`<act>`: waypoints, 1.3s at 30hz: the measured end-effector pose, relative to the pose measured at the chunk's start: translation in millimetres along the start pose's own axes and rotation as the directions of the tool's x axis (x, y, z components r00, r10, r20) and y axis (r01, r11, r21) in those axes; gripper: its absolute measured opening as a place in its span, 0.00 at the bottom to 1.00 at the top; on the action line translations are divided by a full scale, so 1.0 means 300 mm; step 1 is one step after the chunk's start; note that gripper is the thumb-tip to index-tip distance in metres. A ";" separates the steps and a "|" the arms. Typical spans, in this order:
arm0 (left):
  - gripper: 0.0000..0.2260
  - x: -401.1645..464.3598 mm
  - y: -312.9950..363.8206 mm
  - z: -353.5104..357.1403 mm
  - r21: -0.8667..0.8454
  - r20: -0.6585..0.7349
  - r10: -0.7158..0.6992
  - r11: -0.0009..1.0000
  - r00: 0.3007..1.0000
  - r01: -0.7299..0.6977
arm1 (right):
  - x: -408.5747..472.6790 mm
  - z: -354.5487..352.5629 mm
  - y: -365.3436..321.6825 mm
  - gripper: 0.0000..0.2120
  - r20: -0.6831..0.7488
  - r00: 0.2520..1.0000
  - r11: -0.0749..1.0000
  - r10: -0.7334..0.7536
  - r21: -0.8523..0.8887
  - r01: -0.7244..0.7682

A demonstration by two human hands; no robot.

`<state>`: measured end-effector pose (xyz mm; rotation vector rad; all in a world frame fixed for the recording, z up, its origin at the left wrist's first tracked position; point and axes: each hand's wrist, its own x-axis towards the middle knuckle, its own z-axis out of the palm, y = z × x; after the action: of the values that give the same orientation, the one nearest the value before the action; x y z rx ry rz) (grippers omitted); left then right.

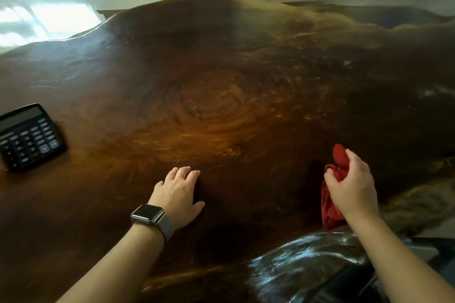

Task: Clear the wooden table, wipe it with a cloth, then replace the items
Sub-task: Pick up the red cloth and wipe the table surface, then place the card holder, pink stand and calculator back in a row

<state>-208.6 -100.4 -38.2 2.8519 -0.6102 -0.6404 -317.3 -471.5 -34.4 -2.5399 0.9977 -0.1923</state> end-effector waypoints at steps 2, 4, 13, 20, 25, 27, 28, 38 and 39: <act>0.35 -0.006 -0.025 -0.004 -0.010 0.006 -0.014 1.000 1.000 0.014 | 0.035 0.061 -0.072 0.31 0.065 0.998 1.000 0.012 0.003 -0.012; 0.35 -0.019 -0.061 -0.007 -0.019 0.005 -0.030 0.999 1.000 0.030 | 0.041 0.129 -0.148 0.30 0.146 0.989 0.998 -0.014 -0.064 0.024; 0.35 -0.077 -0.213 -0.018 -0.259 0.015 -0.110 0.960 0.994 0.110 | -0.166 0.261 -0.513 0.28 0.395 0.827 0.914 -0.399 0.247 0.322; 0.33 -0.153 -0.334 -0.039 -0.262 -0.038 -0.184 0.950 0.982 0.168 | -0.467 0.336 -0.672 0.28 0.400 0.554 0.669 -0.730 0.256 0.697; 0.32 -0.236 -0.466 -0.071 -0.279 -0.070 -0.315 0.917 0.946 0.285 | -0.544 0.393 -0.718 0.33 0.584 0.451 0.590 -0.675 0.059 0.806; 0.32 -0.270 -0.522 -0.087 -0.303 -0.089 -0.363 0.897 0.928 0.322 | -0.534 0.391 -0.775 0.35 0.547 0.480 0.582 -0.686 0.018 0.813; 0.32 -0.289 -0.553 -0.095 -0.316 -0.103 -0.387 0.886 0.916 0.339 | -0.531 0.390 -0.818 0.34 0.520 0.476 0.568 -0.710 0.023 0.822; 0.28 -0.534 -0.977 -0.218 -0.444 -0.332 -0.642 0.753 0.691 0.486 | -0.626 0.462 -1.473 0.22 0.412 0.145 0.286 -0.900 0.305 0.908; 0.28 -0.554 -1.029 -0.228 -0.446 -0.351 -0.659 0.742 0.665 0.500 | -0.643 0.476 -1.532 0.23 0.400 0.123 0.263 -0.908 0.317 0.911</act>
<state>-206.3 253.2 13.0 2.6890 0.4951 -0.0268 -134.7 9.4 30.7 -2.5616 -0.9434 0.1892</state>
